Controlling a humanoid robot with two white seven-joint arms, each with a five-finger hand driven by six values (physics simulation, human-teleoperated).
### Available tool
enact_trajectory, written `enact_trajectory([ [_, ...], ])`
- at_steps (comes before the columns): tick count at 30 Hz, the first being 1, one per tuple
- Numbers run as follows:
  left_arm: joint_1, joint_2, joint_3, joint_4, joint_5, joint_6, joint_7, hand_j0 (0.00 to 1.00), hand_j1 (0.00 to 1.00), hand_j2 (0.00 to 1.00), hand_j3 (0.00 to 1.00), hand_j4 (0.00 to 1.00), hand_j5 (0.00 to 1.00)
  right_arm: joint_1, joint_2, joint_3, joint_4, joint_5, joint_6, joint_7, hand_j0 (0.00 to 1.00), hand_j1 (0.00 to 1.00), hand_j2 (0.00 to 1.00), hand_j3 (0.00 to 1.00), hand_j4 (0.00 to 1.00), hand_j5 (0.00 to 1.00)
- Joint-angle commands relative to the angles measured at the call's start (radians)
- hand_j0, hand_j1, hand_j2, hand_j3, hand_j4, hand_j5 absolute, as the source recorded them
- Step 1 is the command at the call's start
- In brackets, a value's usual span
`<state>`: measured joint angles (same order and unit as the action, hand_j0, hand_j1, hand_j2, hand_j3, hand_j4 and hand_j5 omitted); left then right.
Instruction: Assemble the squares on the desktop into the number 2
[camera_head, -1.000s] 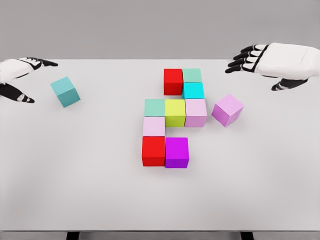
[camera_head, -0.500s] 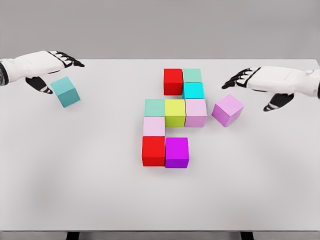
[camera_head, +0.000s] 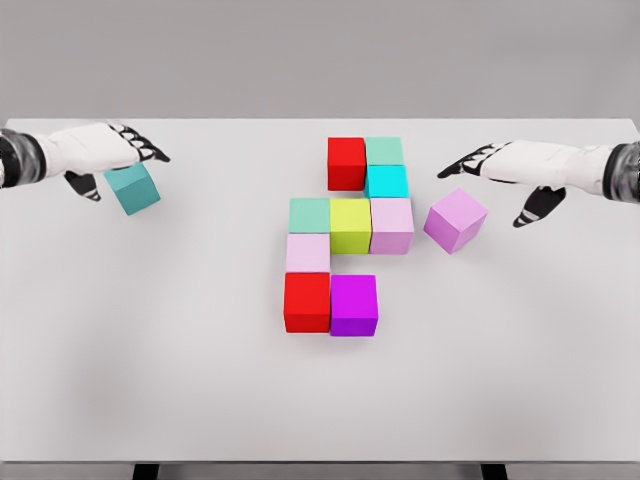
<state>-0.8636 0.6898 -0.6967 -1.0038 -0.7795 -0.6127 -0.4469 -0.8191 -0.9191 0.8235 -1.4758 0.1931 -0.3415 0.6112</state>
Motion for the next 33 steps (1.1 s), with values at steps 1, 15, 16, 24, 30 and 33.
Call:
enact_trajectory([
  [1,0.000,-0.026,0.000,0.042,0.000,0.002,0.001,1.00,1.00,1.00,1.00,1.00,1.00,0.000,0.016,0.002,0.017,0.002,0.003,0.000,1.00,1.00,1.00,1.00,1.00,1.00],
  [15,0.002,-0.029,0.005,0.080,-0.035,0.024,0.007,0.99,0.99,0.99,0.99,0.99,0.99,-0.008,0.075,0.031,0.091,0.046,0.001,0.000,1.00,1.00,1.00,1.00,1.00,1.00],
  [16,0.000,-0.030,0.006,0.079,-0.035,0.024,0.007,0.99,0.99,0.99,0.99,0.99,0.99,-0.008,0.077,0.031,0.095,0.046,0.001,0.000,1.00,1.00,1.00,1.00,1.00,1.00],
  [24,-0.008,-0.044,0.019,0.073,-0.035,0.027,0.008,0.97,0.97,0.97,0.97,0.97,0.97,-0.008,0.095,0.040,0.107,0.045,0.003,0.000,1.00,1.00,1.00,1.00,1.00,1.00],
  [30,-0.003,-0.079,0.013,0.077,-0.090,0.094,0.008,0.89,0.89,0.89,0.89,0.89,0.89,-0.009,0.118,0.046,0.134,0.046,0.001,0.000,1.00,1.00,1.00,1.00,1.00,1.00],
  [33,-0.002,-0.084,0.014,0.077,-0.113,0.100,0.008,0.80,0.80,0.80,0.80,0.80,0.80,-0.009,0.128,0.046,0.149,0.057,0.001,0.000,1.00,1.00,1.00,1.00,1.00,1.00],
])
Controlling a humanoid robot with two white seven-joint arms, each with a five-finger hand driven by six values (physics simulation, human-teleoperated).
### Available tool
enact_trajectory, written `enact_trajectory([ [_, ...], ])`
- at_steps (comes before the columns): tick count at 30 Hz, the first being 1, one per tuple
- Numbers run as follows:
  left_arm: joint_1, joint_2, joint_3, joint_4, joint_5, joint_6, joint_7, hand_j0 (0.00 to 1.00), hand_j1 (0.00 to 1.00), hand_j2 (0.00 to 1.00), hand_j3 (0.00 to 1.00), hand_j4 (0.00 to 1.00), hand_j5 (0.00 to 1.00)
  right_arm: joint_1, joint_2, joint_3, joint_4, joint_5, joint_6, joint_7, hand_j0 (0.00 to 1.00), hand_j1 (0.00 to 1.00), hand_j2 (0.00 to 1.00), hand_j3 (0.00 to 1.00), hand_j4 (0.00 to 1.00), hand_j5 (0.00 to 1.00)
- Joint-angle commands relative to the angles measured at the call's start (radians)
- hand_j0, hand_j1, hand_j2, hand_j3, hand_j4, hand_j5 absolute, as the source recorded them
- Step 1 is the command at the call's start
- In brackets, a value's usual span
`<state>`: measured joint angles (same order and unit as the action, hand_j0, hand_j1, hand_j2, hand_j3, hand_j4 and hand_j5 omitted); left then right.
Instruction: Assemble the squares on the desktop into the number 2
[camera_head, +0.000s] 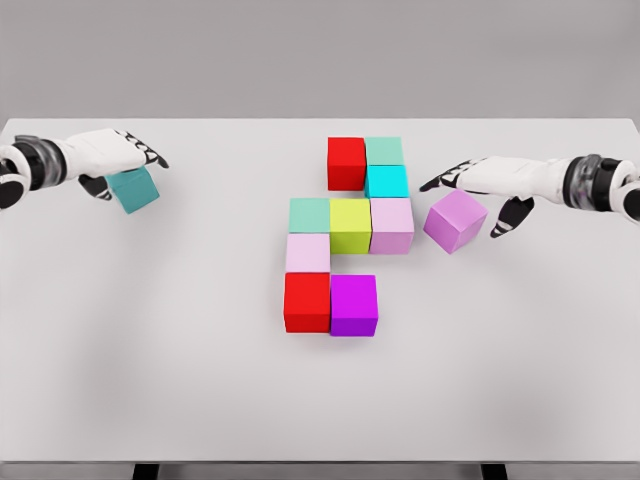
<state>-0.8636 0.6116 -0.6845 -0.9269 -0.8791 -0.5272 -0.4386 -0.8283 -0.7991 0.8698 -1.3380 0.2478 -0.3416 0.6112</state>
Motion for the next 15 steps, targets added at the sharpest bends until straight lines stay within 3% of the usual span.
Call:
enact_trajectory([
  [1,0.000,-0.006,-0.001,0.000,-0.014,0.015,0.001,0.72,0.72,0.72,0.72,0.72,0.72,0.000,0.008,0.000,0.011,0.002,0.001,0.000,1.00,1.00,1.00,1.00,1.00,1.00],
  [3,0.005,-0.006,-0.007,0.000,-0.014,0.015,0.000,0.57,0.57,0.57,0.57,0.57,0.57,0.000,0.008,0.000,0.013,0.002,0.001,0.000,1.00,1.00,1.00,1.00,1.00,1.00],
  [7,0.005,-0.004,-0.006,0.000,-0.012,0.015,0.000,0.49,0.49,0.49,0.49,0.49,0.49,0.000,0.012,0.011,0.014,0.004,0.001,0.000,1.00,1.00,1.00,1.00,1.00,1.00],
  [12,-0.002,0.005,0.002,0.000,0.003,0.015,0.000,0.47,0.47,0.47,0.47,0.47,0.47,0.000,0.024,0.012,0.036,0.005,0.000,0.000,1.00,1.00,1.00,1.00,1.00,1.00],
  [15,-0.008,0.007,-0.004,-0.003,0.063,0.009,0.000,0.47,0.47,0.47,0.47,0.47,0.47,-0.005,0.029,0.012,0.049,0.005,-0.002,0.000,1.00,1.00,1.00,1.00,1.00,1.00],
])
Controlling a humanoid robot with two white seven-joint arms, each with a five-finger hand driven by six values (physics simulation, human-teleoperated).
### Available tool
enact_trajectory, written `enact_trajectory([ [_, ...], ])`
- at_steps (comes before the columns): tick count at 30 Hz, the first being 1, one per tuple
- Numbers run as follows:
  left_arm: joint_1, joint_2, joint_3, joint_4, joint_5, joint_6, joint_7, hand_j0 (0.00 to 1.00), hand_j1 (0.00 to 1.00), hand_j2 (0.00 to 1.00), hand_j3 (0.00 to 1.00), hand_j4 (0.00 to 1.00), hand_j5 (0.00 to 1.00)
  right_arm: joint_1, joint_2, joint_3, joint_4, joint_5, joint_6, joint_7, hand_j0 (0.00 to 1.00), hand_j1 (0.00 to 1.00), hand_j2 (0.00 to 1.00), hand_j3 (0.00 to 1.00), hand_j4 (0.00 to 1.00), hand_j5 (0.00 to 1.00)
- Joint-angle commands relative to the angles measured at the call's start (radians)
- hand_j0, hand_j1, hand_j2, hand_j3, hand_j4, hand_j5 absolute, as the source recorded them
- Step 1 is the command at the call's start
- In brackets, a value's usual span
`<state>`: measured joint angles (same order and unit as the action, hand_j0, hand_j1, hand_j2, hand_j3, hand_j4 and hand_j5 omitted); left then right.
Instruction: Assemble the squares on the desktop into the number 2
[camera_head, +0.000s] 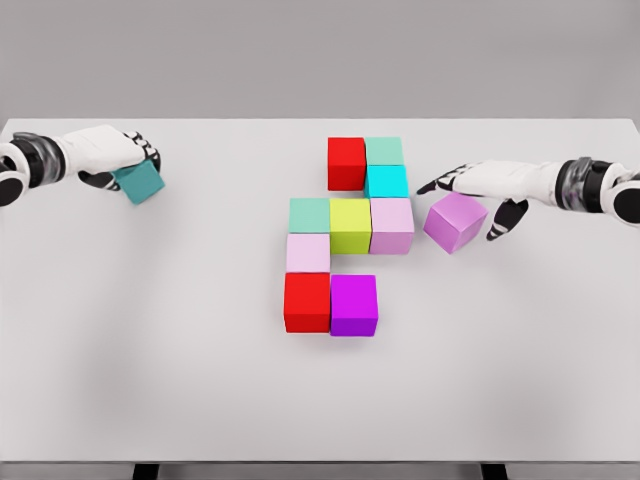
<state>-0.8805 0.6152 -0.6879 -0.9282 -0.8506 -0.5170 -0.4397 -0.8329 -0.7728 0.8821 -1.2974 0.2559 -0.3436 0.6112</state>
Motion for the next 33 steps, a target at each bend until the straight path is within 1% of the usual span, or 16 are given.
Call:
enact_trajectory([
  [1,0.000,0.002,-0.004,-0.003,0.065,-0.003,0.002,0.47,0.47,0.47,0.47,0.47,0.47,0.000,0.004,0.000,0.013,-0.003,0.000,0.000,1.00,1.00,1.00,1.00,1.00,1.00],
  [2,-0.008,0.002,-0.007,-0.001,0.162,-0.006,-0.001,0.38,0.38,0.38,0.38,0.38,0.38,0.000,0.006,0.000,0.015,-0.003,0.000,0.000,1.00,1.00,1.00,1.00,1.00,1.00],
  [3,-0.012,0.002,-0.012,-0.001,0.223,-0.006,-0.007,0.29,0.29,0.29,0.29,0.29,0.29,0.000,0.006,0.000,0.015,-0.003,0.000,0.000,1.00,1.00,1.00,1.00,1.00,1.00],
  [4,-0.014,0.002,-0.019,-0.003,0.257,-0.006,-0.007,0.26,0.26,0.26,0.26,0.26,0.26,0.000,0.007,0.000,0.017,-0.003,0.000,0.000,1.00,1.00,1.00,1.00,1.00,1.00],
  [6,-0.018,-0.012,-0.024,-0.006,0.260,-0.005,-0.008,0.26,0.26,0.26,0.26,0.26,0.26,0.000,0.010,0.000,0.018,-0.001,0.000,0.000,1.00,1.00,1.00,1.00,1.00,1.00],
  [9,-0.034,-0.071,-0.029,-0.006,0.262,0.014,-0.022,0.27,0.27,0.27,0.27,0.27,0.27,-0.002,0.013,0.000,0.029,0.008,-0.002,0.000,1.00,1.00,1.00,1.00,1.00,1.00],
  [11,-0.057,-0.123,-0.029,-0.007,0.265,0.098,-0.119,0.28,0.28,0.28,0.28,0.28,0.28,-0.002,0.017,0.000,0.030,0.011,-0.002,0.000,1.00,1.00,1.00,1.00,1.00,1.00],
  [13,-0.064,-0.176,-0.029,-0.006,0.283,0.228,-0.136,0.28,0.28,0.28,0.28,0.28,0.28,-0.002,0.020,0.000,0.032,0.013,-0.002,0.000,1.00,1.00,1.00,1.00,1.00,1.00],
  [14,-0.072,-0.207,-0.029,-0.009,0.303,0.291,-0.171,0.28,0.28,0.28,0.28,0.28,0.28,-0.002,0.021,0.000,0.032,0.013,-0.002,0.000,1.00,1.00,1.00,1.00,1.00,1.00],
  [15,-0.081,-0.219,-0.029,-0.011,0.330,0.308,-0.171,0.28,0.28,0.28,0.28,0.28,0.28,-0.002,0.023,0.003,0.032,0.013,-0.002,0.000,1.00,1.00,1.00,1.00,1.00,1.00],
  [19,-0.083,-0.222,-0.027,-0.003,0.370,0.311,-0.171,0.29,0.29,0.29,0.29,0.29,0.29,-0.002,0.026,0.011,0.032,0.023,-0.002,0.000,1.00,1.00,1.00,1.00,1.00,1.00],
  [22,-0.086,-0.242,-0.025,-0.004,0.377,0.316,-0.171,0.30,0.30,0.30,0.30,0.30,0.30,-0.002,0.026,0.017,0.032,0.025,-0.002,0.000,1.00,1.00,1.00,1.00,1.00,1.00],
  [26,-0.101,-0.313,-0.027,-0.009,0.455,0.637,-0.171,0.34,0.34,0.34,0.34,0.34,0.34,-0.002,0.027,0.021,0.036,0.026,0.000,0.000,1.00,1.00,1.00,1.00,1.00,1.00],
  [27,-0.104,-0.322,-0.027,-0.009,0.458,0.675,-0.171,0.34,0.34,0.34,0.34,0.34,0.34,-0.003,0.027,0.021,0.036,0.025,-0.002,0.000,0.94,0.94,0.94,0.94,0.94,0.94],
  [30,-0.104,-0.348,-0.032,-0.011,0.452,0.779,-0.171,0.34,0.34,0.34,0.34,0.34,0.34,-0.003,0.027,0.021,0.036,0.026,0.000,0.000,0.82,0.82,0.82,0.82,0.82,0.82],
  [33,-0.112,-0.353,-0.088,-0.020,0.456,0.792,-0.171,0.35,0.35,0.35,0.35,0.35,0.35,-0.008,0.027,0.021,0.035,0.025,-0.002,0.000,0.75,0.75,0.75,0.75,0.75,0.75],
])
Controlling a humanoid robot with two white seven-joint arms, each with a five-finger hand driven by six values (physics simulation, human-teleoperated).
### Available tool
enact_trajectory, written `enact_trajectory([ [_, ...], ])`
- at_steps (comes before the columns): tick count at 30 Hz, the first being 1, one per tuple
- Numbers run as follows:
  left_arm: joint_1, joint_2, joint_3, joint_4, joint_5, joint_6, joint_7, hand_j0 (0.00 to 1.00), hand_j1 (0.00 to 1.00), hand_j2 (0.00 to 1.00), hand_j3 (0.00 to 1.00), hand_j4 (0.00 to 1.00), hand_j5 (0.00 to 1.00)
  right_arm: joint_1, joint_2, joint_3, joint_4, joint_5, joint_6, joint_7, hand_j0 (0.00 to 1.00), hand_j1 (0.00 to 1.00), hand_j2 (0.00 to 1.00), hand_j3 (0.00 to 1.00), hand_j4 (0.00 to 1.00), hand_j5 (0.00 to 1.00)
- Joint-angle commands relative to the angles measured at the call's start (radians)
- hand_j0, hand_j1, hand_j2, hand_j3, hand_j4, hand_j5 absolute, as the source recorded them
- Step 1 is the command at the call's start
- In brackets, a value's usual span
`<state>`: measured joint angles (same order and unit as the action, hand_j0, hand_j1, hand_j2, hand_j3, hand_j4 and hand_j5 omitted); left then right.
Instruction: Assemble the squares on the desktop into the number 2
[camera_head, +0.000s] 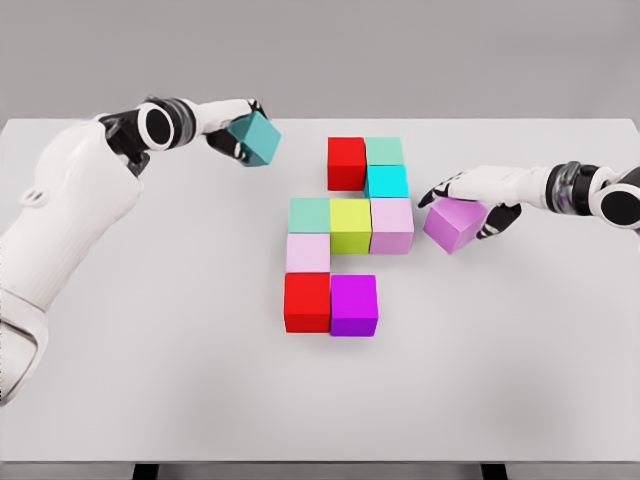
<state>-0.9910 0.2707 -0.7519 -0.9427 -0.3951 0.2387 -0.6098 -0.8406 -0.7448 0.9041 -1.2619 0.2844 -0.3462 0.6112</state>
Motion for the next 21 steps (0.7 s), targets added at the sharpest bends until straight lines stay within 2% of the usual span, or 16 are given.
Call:
enact_trajectory([
  [1,-0.002,-0.018,-0.027,-0.005,-0.001,0.039,-0.001,0.35,0.35,0.35,0.35,0.35,0.35,0.000,-0.001,-0.001,-0.001,-0.004,0.000,0.000,0.71,0.71,0.71,0.71,0.71,0.71],
  [5,-0.041,-0.033,-0.053,-0.004,0.004,0.116,-0.001,0.36,0.36,0.36,0.36,0.36,0.36,0.000,-0.001,-0.001,-0.001,-0.004,-0.002,0.000,0.69,0.69,0.69,0.69,0.69,0.69],
  [8,-0.051,-0.057,-0.063,-0.004,0.004,0.165,-0.001,0.37,0.37,0.37,0.37,0.37,0.37,0.000,-0.001,0.001,-0.001,-0.004,-0.004,0.000,0.62,0.62,0.62,0.62,0.62,0.62],
  [11,-0.060,-0.085,-0.093,-0.005,-0.005,0.246,-0.001,0.37,0.37,0.37,0.37,0.37,0.37,-0.002,-0.007,0.001,-0.005,-0.004,-0.010,0.000,0.62,0.62,0.62,0.62,0.62,0.62],
  [13,-0.067,-0.096,-0.122,-0.007,-0.007,0.283,-0.001,0.37,0.37,0.37,0.37,0.37,0.37,0.000,-0.016,-0.001,-0.008,-0.005,-0.034,0.000,0.62,0.62,0.62,0.62,0.62,0.62],
  [16,-0.074,-0.119,-0.127,-0.007,-0.007,0.346,-0.001,0.36,0.36,0.36,0.36,0.36,0.36,0.002,-0.044,-0.001,-0.033,-0.005,-0.092,0.000,0.62,0.62,0.62,0.62,0.62,0.62],
  [18,-0.086,-0.123,-0.159,-0.007,-0.007,0.367,-0.001,0.37,0.37,0.37,0.37,0.37,0.37,0.002,-0.062,-0.002,-0.043,-0.007,-0.137,0.000,0.62,0.62,0.62,0.62,0.62,0.62],
  [21,-0.089,-0.145,-0.167,-0.002,-0.011,0.372,-0.001,0.36,0.36,0.36,0.36,0.36,0.36,0.005,-0.079,-0.005,-0.068,-0.008,-0.211,0.000,0.63,0.63,0.63,0.63,0.63,0.63],
])
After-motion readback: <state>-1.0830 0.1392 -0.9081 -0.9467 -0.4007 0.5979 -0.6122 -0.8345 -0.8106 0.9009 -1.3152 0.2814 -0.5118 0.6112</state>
